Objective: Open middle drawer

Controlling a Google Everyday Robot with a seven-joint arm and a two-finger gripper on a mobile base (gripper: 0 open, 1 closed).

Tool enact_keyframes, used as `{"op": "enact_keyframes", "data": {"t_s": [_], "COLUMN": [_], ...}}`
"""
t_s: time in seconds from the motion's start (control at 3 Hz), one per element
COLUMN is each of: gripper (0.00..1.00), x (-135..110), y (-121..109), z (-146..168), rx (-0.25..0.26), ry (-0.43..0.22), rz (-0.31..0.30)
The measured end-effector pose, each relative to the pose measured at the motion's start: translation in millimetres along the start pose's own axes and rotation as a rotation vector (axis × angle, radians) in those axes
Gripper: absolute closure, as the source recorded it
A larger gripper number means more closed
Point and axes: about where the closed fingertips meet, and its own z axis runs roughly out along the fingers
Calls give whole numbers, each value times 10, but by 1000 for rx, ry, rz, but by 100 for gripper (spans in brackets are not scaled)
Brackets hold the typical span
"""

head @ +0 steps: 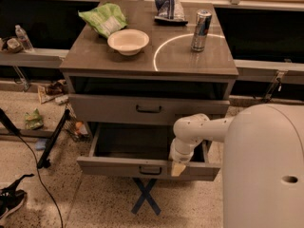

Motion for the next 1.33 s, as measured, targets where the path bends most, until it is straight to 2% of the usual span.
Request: {"op": "enact_keyframes", "data": {"t_s": [0.33, 0.67, 1.0, 1.33], "gripper": [72, 62, 39, 15], "x": [4, -30, -72, -57], "y": [0, -12, -47, -109], "z": [-51, -245, -416, -605], "rx": [-11, -45, -52, -12], "ry": [5, -4, -5, 13], "rz": [11, 39, 40, 55]}}
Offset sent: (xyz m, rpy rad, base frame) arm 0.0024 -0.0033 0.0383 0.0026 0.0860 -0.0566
